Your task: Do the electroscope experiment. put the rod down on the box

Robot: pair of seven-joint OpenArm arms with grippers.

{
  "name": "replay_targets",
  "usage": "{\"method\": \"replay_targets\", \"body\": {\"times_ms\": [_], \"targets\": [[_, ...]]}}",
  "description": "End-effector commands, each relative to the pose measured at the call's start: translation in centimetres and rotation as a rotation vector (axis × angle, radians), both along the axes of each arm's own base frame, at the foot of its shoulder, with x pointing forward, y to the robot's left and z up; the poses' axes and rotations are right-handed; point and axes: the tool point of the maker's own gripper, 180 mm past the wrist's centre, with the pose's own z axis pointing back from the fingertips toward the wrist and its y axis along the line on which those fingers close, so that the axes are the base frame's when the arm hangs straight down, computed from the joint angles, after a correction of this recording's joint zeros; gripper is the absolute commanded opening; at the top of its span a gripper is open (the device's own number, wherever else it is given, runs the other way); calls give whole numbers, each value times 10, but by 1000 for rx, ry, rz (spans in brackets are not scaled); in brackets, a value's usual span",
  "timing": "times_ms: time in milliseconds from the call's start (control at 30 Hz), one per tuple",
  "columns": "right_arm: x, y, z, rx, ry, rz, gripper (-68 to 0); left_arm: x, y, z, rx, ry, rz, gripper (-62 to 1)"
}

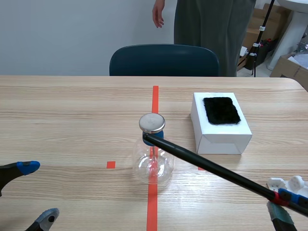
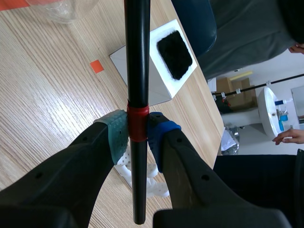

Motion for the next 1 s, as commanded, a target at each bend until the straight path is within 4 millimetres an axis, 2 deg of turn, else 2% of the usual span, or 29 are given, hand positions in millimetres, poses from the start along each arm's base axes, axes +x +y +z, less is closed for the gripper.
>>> {"method": "replay_targets", "body": {"times_ms": [0,967], "targets": [[8,0,11,8,-47,0,-653,3,-1,7,-22,-23,0,14],[8,-1,11,21,-45,-11,-653,3,-1,7,-22,-23,0,14]]}}
